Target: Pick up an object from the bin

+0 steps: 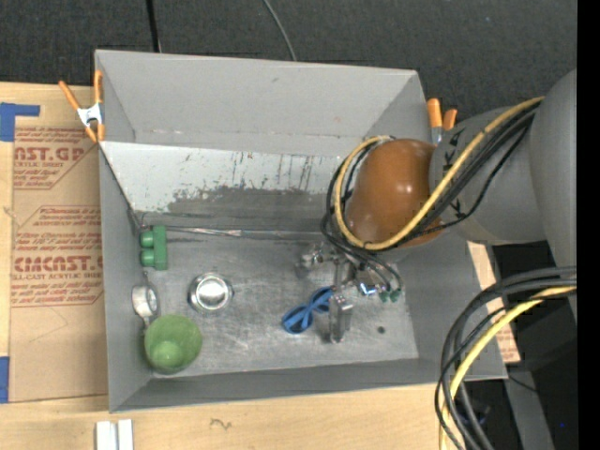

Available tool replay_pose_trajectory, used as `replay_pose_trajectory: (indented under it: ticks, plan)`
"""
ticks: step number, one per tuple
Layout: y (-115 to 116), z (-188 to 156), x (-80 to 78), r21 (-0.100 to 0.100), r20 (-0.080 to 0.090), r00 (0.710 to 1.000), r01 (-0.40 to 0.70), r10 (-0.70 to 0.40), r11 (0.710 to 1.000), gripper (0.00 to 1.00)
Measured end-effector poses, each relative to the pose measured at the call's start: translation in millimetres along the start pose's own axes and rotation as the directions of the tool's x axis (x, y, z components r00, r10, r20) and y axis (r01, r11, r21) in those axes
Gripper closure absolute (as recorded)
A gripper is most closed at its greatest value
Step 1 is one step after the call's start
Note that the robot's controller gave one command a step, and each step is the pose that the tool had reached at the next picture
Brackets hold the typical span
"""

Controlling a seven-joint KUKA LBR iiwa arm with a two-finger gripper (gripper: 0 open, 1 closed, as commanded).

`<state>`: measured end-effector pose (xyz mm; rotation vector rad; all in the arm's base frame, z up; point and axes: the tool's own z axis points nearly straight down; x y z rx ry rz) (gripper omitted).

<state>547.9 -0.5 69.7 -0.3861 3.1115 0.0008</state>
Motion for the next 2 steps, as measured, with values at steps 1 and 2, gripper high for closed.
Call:
replay_pose_trajectory:
  ticks: [1,2]
  plan:
    - [1.8,-3.7,-0.7,0.0,0.004,1.0,0.002,-0.002,1.0,1.0]
    - [-6.1,-162.7,-6.5,0.003,0.004,0.984,0.178,-0.178,0.984,1.0]
